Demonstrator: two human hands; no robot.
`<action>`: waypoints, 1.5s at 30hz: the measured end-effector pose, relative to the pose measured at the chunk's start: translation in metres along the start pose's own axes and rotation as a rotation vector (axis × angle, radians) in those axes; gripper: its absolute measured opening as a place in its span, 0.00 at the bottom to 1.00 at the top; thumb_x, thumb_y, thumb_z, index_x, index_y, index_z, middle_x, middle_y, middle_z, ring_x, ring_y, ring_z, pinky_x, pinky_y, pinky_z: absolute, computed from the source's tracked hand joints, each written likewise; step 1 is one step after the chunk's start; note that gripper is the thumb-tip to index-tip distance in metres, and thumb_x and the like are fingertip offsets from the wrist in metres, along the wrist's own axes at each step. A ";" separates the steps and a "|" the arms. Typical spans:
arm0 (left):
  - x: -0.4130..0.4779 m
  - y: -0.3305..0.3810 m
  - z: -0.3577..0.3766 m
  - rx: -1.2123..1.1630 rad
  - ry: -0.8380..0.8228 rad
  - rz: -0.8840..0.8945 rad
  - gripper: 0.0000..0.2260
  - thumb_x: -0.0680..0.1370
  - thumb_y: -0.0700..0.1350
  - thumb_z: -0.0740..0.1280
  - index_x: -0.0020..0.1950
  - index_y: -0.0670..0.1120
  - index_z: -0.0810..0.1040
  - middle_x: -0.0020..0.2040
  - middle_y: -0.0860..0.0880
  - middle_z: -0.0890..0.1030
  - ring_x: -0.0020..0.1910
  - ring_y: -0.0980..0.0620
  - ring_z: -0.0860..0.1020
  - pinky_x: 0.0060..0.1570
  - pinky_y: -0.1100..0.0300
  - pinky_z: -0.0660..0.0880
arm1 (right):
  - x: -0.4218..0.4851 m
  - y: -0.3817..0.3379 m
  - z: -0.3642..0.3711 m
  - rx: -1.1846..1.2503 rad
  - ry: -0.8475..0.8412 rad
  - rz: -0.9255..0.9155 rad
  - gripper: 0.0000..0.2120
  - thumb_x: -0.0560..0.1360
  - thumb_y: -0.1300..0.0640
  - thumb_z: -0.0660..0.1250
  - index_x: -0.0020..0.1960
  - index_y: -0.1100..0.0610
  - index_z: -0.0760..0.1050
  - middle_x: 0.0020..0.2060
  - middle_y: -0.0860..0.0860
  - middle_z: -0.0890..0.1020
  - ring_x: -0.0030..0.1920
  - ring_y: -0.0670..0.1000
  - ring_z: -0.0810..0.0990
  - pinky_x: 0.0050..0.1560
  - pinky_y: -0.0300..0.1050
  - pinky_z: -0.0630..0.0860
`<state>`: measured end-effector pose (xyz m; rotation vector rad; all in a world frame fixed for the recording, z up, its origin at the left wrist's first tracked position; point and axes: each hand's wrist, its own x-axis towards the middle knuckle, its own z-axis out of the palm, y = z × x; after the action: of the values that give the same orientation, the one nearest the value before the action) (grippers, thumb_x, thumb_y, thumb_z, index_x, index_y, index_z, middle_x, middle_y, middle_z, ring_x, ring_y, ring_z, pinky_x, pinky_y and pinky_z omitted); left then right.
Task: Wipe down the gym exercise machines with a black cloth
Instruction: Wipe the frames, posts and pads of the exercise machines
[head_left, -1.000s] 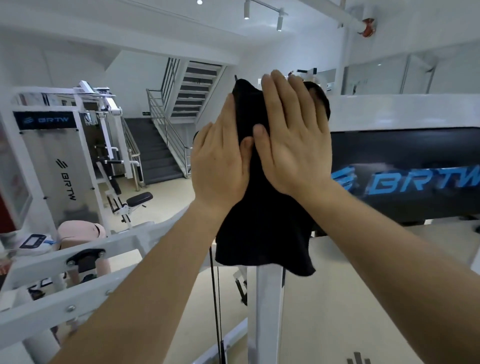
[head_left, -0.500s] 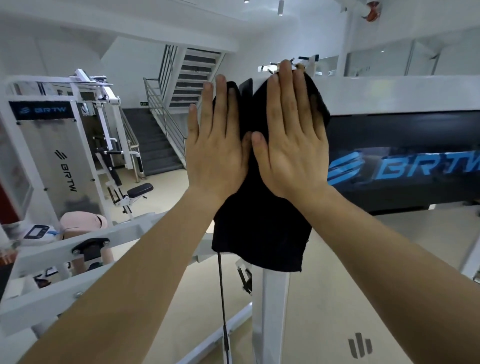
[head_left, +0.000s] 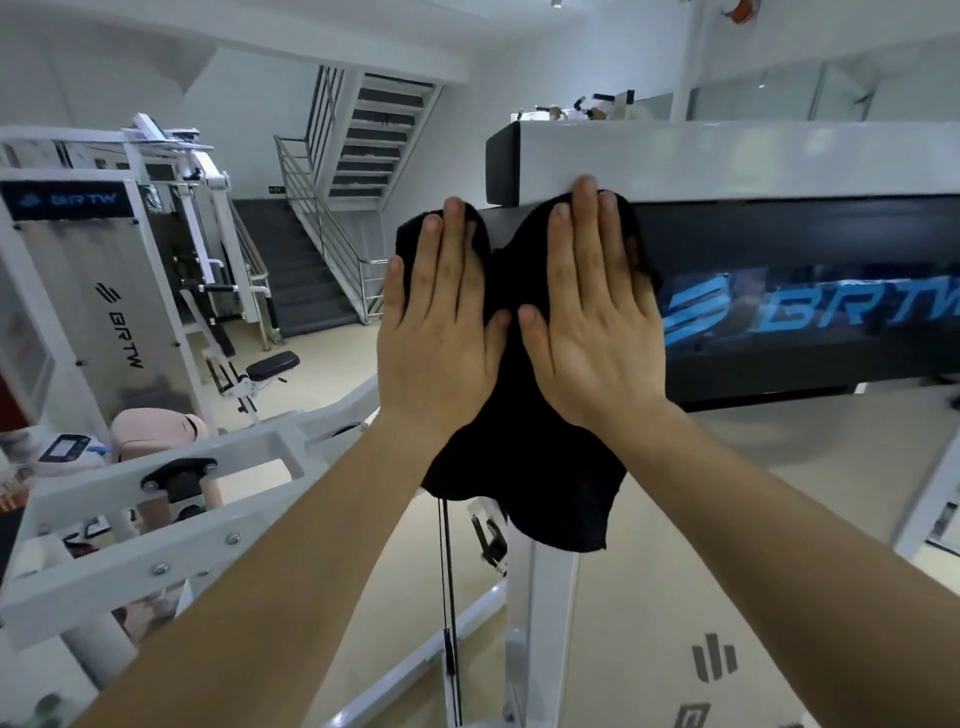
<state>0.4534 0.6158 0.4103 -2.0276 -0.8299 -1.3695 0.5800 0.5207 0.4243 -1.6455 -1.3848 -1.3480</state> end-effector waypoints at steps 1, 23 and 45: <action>-0.001 0.006 -0.001 -0.036 0.003 -0.030 0.28 0.84 0.53 0.49 0.81 0.41 0.53 0.82 0.43 0.51 0.81 0.46 0.48 0.79 0.47 0.43 | -0.004 -0.001 0.002 0.016 0.000 0.021 0.33 0.83 0.47 0.52 0.80 0.64 0.47 0.80 0.61 0.50 0.80 0.57 0.47 0.78 0.54 0.52; -0.023 0.077 -0.017 -1.122 -0.088 -0.277 0.25 0.85 0.47 0.51 0.81 0.44 0.51 0.81 0.49 0.56 0.80 0.56 0.53 0.79 0.48 0.46 | -0.028 0.011 -0.002 0.057 -0.048 0.023 0.32 0.83 0.49 0.51 0.80 0.62 0.45 0.80 0.59 0.48 0.80 0.56 0.44 0.78 0.55 0.55; -0.141 0.081 0.002 -1.355 -0.286 -0.584 0.24 0.81 0.37 0.55 0.78 0.43 0.64 0.76 0.49 0.70 0.75 0.54 0.67 0.75 0.45 0.64 | -0.139 0.000 0.005 0.099 -0.251 -0.140 0.30 0.83 0.50 0.55 0.80 0.62 0.51 0.80 0.59 0.51 0.80 0.57 0.48 0.77 0.58 0.56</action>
<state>0.4740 0.5375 0.2695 -3.1767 -0.6667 -2.4212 0.5896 0.4776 0.2921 -1.7235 -1.7119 -1.1563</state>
